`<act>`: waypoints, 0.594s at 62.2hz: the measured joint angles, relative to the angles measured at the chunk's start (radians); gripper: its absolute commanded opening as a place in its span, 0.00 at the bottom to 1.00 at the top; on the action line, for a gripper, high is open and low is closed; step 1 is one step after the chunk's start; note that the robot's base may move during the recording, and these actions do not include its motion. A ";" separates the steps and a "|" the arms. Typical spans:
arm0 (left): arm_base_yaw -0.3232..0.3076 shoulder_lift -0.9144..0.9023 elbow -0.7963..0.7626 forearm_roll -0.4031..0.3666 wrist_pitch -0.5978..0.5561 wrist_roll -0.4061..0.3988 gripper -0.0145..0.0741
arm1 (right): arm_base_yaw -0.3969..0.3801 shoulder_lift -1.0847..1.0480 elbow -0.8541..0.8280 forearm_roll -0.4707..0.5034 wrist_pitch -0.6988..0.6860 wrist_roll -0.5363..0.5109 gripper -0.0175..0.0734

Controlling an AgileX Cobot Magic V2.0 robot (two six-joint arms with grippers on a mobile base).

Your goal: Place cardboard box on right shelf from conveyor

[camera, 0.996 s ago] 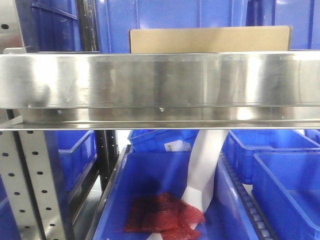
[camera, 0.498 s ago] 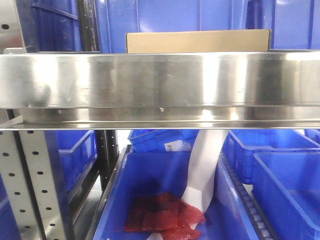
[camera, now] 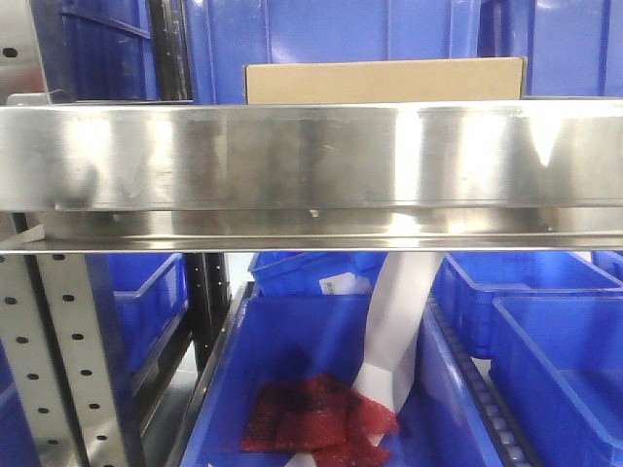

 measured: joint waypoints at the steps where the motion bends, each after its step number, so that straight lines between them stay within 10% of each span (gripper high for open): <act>1: 0.000 0.000 0.000 0.000 0.000 0.000 0.03 | 0.000 -0.026 0.016 0.000 0.000 0.000 0.25; 37: 0.000 0.000 0.000 0.000 0.000 0.000 0.03 | -0.002 -0.262 0.112 0.000 0.004 0.002 0.25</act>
